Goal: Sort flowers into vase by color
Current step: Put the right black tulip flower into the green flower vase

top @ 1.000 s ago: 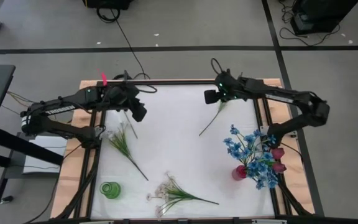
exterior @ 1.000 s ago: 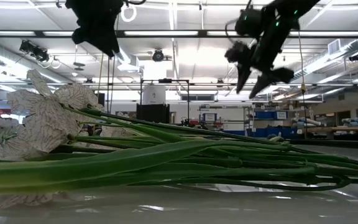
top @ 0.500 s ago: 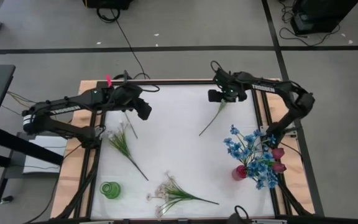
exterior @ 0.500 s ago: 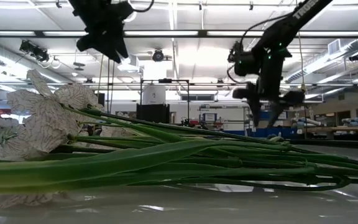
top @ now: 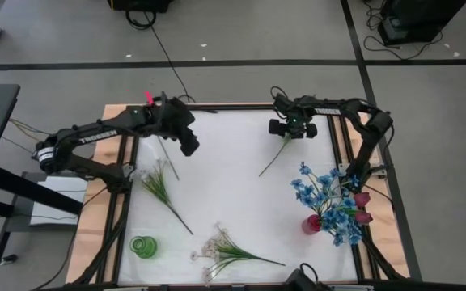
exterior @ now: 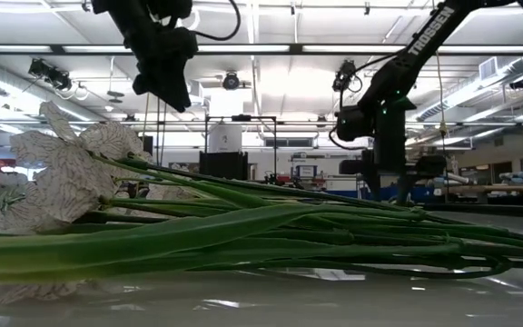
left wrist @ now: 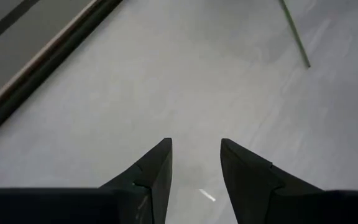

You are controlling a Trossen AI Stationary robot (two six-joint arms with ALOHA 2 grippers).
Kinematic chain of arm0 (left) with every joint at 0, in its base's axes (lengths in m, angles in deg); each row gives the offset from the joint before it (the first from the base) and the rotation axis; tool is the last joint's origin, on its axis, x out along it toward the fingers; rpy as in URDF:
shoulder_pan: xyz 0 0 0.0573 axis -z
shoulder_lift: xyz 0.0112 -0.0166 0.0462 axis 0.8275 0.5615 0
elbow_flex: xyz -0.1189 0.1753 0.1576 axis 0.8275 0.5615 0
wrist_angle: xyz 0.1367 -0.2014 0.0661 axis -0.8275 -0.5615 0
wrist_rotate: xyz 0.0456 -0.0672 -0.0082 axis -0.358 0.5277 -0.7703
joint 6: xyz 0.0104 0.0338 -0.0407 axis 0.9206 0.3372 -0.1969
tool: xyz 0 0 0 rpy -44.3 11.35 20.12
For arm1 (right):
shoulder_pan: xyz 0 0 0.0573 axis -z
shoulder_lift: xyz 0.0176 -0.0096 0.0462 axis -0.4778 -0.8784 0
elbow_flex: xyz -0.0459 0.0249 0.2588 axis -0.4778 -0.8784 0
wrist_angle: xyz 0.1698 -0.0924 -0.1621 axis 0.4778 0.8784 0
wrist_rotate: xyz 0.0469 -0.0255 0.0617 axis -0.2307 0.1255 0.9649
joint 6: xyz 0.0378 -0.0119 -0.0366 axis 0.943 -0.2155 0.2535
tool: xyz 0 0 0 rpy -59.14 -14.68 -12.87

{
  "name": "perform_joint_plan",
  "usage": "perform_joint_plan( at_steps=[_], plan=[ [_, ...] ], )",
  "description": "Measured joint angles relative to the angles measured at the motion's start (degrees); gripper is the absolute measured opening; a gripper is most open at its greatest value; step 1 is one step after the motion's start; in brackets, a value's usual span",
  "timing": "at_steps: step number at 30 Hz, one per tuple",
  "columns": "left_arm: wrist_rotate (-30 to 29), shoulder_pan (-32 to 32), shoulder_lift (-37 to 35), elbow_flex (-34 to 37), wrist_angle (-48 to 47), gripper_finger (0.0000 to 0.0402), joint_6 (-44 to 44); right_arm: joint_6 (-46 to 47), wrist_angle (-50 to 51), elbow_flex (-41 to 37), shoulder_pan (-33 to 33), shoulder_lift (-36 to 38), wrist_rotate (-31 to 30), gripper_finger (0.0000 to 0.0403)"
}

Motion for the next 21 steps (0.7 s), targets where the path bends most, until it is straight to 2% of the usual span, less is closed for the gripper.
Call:
perform_joint_plan(
  at_steps=[3, 6, 9, 11, 14, 17, 21],
  plan=[
    [2.61, -3.25, -0.21, 0.00, -0.08, 0.0139, 4.91, 2.01, -0.38, 0.04, -0.10, -0.36, -0.08, 0.0137],
    [6.02, -6.51, -0.24, 0.00, 0.54, 0.0139, 9.18, 2.71, -1.73, -0.17, -0.89, 0.51, -0.85, 0.0080],
    [9.49, -8.99, -0.07, 0.00, 2.90, 0.0139, 11.93, -1.35, -6.79, -0.20, -2.08, 2.79, 0.16, 0.0022],
    [10.93, -10.08, -0.04, 0.00, 5.37, 0.0139, 12.07, -4.37, -11.37, -0.20, -3.02, 4.72, 3.02, 0.0013],
    [13.57, -10.15, 0.17, -0.01, 10.67, 0.0139, 10.34, -7.15, -20.45, -0.20, -4.96, 8.00, 6.01, 0.0028],
    [16.91, -9.03, 0.47, -0.02, 15.59, 0.0139, 6.84, -10.22, -31.88, -0.11, -7.29, 11.60, 8.03, 0.0028],
    [17.41, -5.97, 1.84, -0.11, 23.73, 0.0140, 1.30, -17.84, -47.00, -0.11, -10.76, 15.74, 12.44, 0.0010]
  ],
)
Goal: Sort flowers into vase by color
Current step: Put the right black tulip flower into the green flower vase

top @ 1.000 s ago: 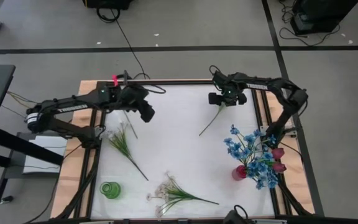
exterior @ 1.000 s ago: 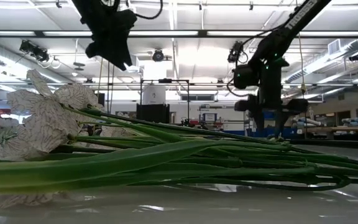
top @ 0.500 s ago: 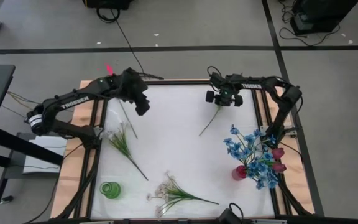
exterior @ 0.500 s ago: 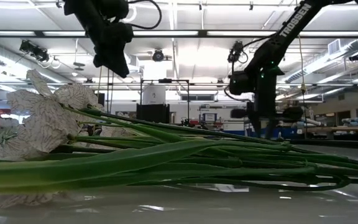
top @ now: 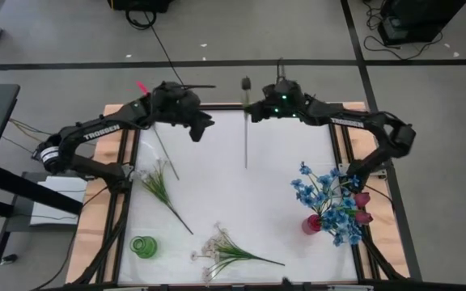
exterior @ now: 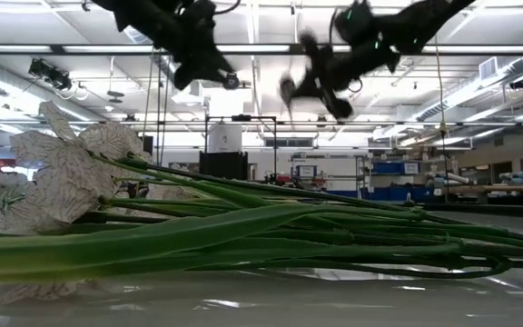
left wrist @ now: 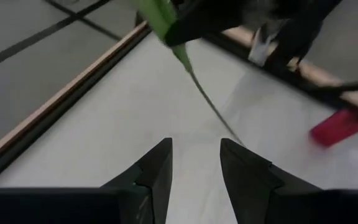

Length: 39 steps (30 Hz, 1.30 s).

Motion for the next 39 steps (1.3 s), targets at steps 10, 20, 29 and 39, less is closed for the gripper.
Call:
perform_joint_plan(
  at_steps=[10, 20, 29, 39],
  plan=[
    [-0.03, 8.20, 5.77, -0.01, 27.23, 0.0212, -9.75, -14.16, -12.15, 0.00, -8.01, 8.02, 6.76, 0.0012],
    [-0.35, 13.99, 9.68, 0.07, 37.84, 0.0183, -10.03, -17.61, -12.01, 0.00, -11.11, 10.92, 7.44, 0.0012],
    [-1.57, 14.47, 9.39, 0.07, 38.28, 0.0062, -9.59, -18.35, -11.93, 0.00, -11.98, 11.14, 8.73, 0.0013],
    [-1.61, 14.45, 7.88, 0.07, 37.47, 0.0008, -9.58, -23.48, -11.41, 0.00, -11.89, 13.90, 8.86, 0.0121]
  ],
)
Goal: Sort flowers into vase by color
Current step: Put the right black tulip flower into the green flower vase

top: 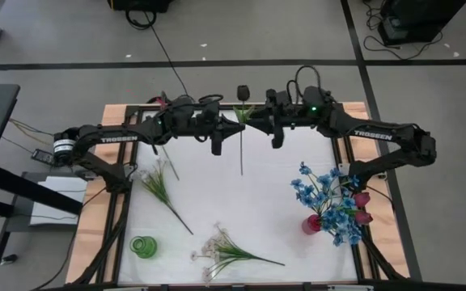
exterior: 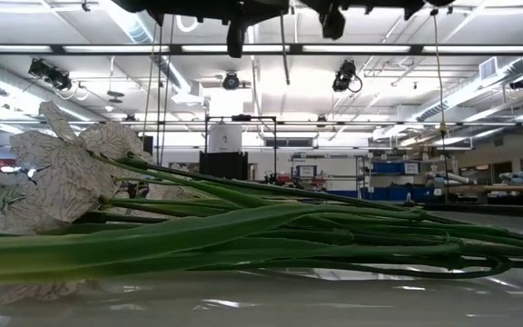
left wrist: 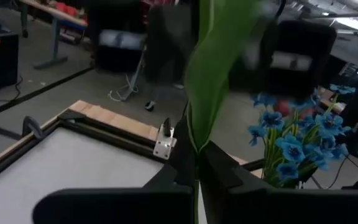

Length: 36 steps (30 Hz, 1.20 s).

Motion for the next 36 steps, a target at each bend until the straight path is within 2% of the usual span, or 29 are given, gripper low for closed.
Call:
perform_joint_plan(
  at_steps=[3, 6, 9, 13, 20, 28, 36],
  plan=[
    [-0.03, 0.00, -1.93, 0.04, -1.08, 0.0006, 0.81, 2.61, 0.70, 0.00, 0.84, 3.08, 2.06, 0.0158],
    [-0.34, -0.02, -4.69, 0.04, -3.09, 0.0006, 2.34, 3.87, 3.17, 0.00, 1.63, 6.86, 4.83, 0.0178],
    [-1.64, -0.01, -7.99, 0.04, -6.02, 0.0006, 3.90, 3.19, 7.96, 0.00, 2.25, 11.06, 7.61, 0.0182],
    [-6.61, 1.18, -12.15, -0.07, -11.99, 0.0006, 7.58, 0.52, 17.20, 0.00, 1.57, 16.45, 10.27, 0.0177],
    [-7.69, 3.55, -14.44, -0.04, -14.49, 0.0006, 10.13, -3.70, 29.89, 0.00, -2.26, 25.06, 8.22, 0.0168],
    [-7.70, 3.88, -14.42, -0.04, -14.17, 0.0007, 9.02, -4.50, 30.80, 0.00, -1.82, 30.59, 5.31, 0.0166],
    [-7.70, 5.79, -15.63, 0.00, -15.19, 0.0008, 9.28, -6.96, 34.32, 0.00, -1.74, 31.00, 5.77, 0.0166]
  ],
)
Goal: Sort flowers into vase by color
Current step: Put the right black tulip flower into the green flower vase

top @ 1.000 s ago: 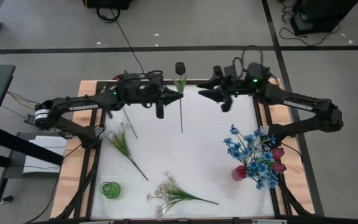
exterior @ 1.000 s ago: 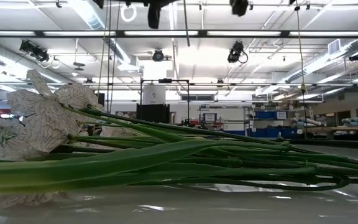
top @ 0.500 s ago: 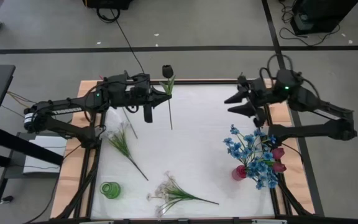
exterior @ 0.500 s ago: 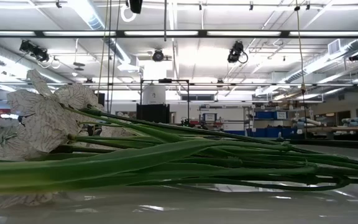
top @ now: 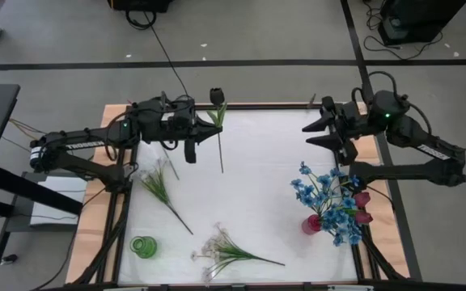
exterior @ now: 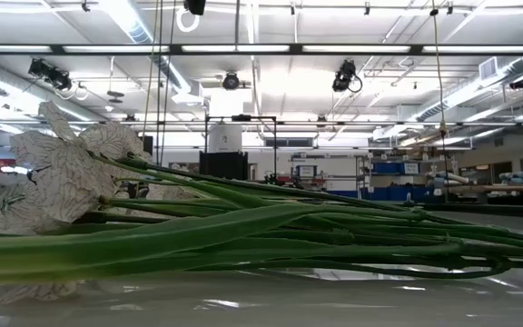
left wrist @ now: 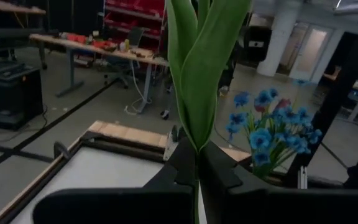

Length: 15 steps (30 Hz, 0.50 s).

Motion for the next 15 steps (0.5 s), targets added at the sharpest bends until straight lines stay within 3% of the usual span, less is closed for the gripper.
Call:
perform_joint_plan(
  at_steps=[15],
  plan=[
    [-2.58, 3.53, -1.04, 0.02, -3.61, 0.0006, 0.17, -0.73, 3.68, 0.00, -0.26, -1.17, -0.45, 0.0153]
  ],
)
